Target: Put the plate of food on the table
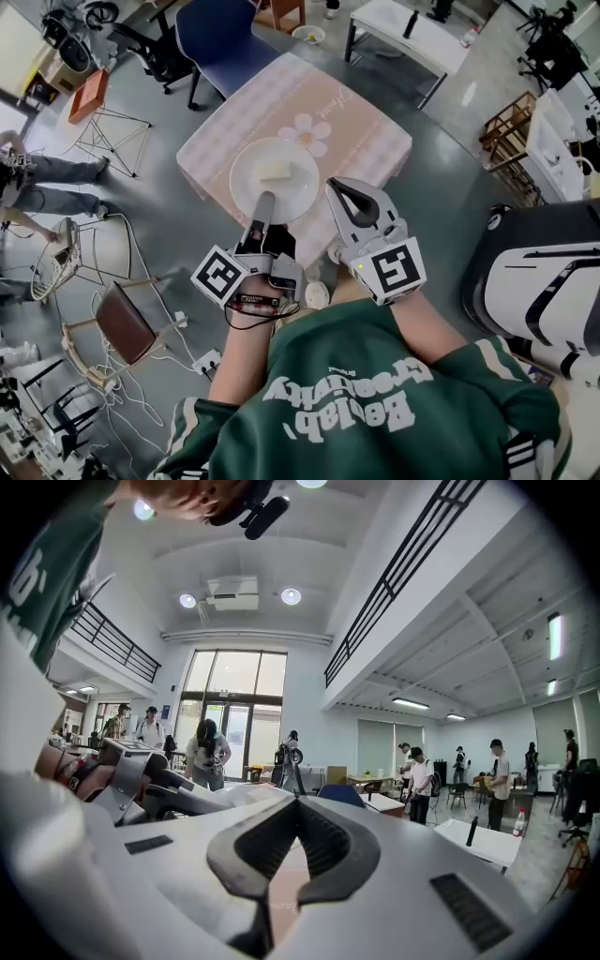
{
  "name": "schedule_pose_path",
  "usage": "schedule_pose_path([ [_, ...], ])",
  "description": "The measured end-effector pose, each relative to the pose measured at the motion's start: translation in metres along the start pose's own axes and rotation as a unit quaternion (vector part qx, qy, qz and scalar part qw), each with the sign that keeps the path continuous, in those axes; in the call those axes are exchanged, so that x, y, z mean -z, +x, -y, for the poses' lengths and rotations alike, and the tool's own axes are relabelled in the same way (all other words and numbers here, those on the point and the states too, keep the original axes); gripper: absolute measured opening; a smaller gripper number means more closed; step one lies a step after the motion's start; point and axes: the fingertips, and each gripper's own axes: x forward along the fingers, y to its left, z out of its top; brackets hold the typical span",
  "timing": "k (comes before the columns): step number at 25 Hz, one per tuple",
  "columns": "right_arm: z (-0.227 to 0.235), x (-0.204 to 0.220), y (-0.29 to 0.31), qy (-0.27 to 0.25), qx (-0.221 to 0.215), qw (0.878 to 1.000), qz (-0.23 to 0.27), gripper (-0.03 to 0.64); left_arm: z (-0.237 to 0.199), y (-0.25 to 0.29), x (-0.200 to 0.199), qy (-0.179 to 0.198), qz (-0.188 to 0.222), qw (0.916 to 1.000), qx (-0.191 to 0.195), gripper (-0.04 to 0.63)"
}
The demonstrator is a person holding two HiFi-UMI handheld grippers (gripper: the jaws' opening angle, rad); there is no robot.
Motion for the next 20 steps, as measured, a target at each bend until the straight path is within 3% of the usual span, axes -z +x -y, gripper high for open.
schedule_pose_path([
  [14,0.078,0.023,0.081,0.015,-0.039,0.999,-0.013,0.015,-0.037,0.096,-0.015,-0.005,0.017,0.9996,-0.022,0.026],
  [20,0.122,0.046,0.123,0.032,-0.053,0.998,-0.023,0.015,-0.077,0.146,-0.023,-0.003,0.024,0.9982,-0.054,0.026],
])
